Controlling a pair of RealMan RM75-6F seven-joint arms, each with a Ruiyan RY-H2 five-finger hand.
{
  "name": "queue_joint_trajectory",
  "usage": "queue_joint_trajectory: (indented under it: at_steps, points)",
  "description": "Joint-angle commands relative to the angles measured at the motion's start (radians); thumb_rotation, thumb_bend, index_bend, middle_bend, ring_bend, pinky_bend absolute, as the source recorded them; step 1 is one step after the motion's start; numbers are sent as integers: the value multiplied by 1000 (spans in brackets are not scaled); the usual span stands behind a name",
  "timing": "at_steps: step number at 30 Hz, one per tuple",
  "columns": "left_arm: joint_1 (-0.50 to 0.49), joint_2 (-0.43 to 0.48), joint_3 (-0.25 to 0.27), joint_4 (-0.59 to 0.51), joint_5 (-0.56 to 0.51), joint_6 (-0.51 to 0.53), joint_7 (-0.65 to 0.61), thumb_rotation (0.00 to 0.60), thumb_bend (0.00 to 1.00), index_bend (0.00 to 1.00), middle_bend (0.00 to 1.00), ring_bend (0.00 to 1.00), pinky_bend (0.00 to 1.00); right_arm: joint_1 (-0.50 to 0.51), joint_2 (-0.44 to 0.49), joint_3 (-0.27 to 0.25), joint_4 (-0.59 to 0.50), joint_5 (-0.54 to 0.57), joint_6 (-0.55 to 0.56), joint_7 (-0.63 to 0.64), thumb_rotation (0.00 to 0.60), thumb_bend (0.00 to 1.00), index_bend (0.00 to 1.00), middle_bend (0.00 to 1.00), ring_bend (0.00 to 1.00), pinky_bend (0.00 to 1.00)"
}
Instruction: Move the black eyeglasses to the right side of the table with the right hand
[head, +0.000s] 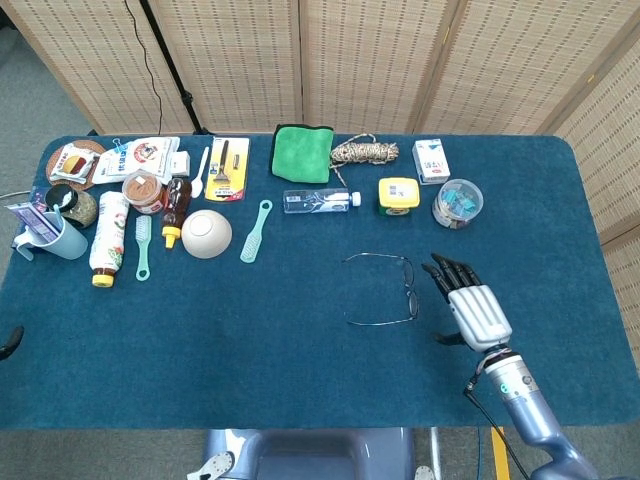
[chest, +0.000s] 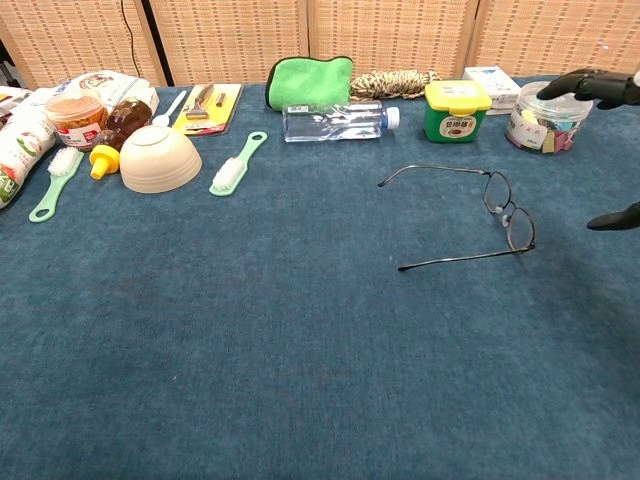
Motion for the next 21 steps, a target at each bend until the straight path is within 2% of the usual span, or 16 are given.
queue_joint_trajectory:
  at_steps: [1, 10, 21]
  points:
    - [-3, 1, 1, -2, 2, -4, 2, 569, 245, 58, 0, 0, 0, 20, -20, 2, -6, 18, -22, -14, 600, 23, 47, 0, 0, 59]
    - [-7, 0, 1, 1, -7, -13, -2, 570, 245, 58, 0, 0, 0, 77, -86, 11, 9, 106, -85, -84, 600, 24, 0, 0, 0, 0]
    - [-7, -4, 6, 18, -14, -23, -18, 570, 245, 58, 0, 0, 0, 128, -182, 14, 55, 210, -102, -186, 600, 23, 0, 0, 0, 0]
